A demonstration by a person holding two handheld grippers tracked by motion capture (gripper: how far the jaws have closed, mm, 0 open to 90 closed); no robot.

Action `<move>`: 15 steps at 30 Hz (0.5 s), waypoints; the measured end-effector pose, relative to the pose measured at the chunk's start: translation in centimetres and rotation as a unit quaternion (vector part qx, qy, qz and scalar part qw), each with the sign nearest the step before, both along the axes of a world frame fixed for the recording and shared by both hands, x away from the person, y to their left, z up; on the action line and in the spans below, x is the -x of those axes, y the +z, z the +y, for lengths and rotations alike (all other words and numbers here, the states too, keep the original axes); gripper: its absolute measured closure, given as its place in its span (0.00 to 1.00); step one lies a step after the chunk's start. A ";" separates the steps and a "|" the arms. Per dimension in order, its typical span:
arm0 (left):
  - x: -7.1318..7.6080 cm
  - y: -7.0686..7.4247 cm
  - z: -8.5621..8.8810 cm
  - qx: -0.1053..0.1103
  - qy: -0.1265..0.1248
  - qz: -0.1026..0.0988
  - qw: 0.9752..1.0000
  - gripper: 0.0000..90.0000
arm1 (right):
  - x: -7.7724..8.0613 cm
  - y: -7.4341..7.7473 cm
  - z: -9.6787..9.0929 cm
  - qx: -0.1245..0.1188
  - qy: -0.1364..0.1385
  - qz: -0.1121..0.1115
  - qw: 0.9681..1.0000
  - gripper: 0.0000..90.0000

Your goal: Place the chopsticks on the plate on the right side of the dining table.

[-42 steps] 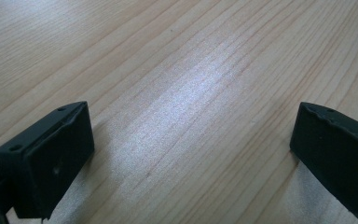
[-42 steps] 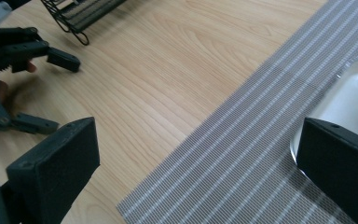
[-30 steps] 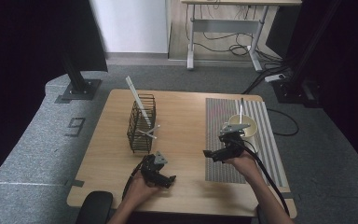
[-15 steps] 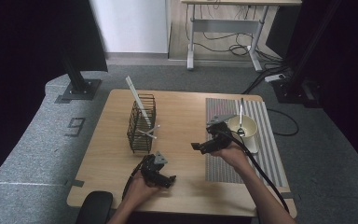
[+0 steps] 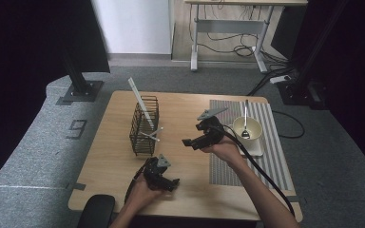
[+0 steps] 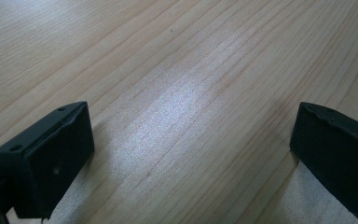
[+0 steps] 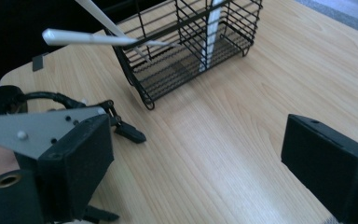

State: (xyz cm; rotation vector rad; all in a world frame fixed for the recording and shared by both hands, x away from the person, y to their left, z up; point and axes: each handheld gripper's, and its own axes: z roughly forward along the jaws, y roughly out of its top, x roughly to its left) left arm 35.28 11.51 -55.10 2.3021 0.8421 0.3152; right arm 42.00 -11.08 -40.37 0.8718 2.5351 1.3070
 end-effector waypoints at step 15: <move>0.0 0.0 0.0 0.001 0.000 0.000 1.000 0.00 | -0.5 1.8 3.3 -0.020 0.044 0.000 0.999 0.16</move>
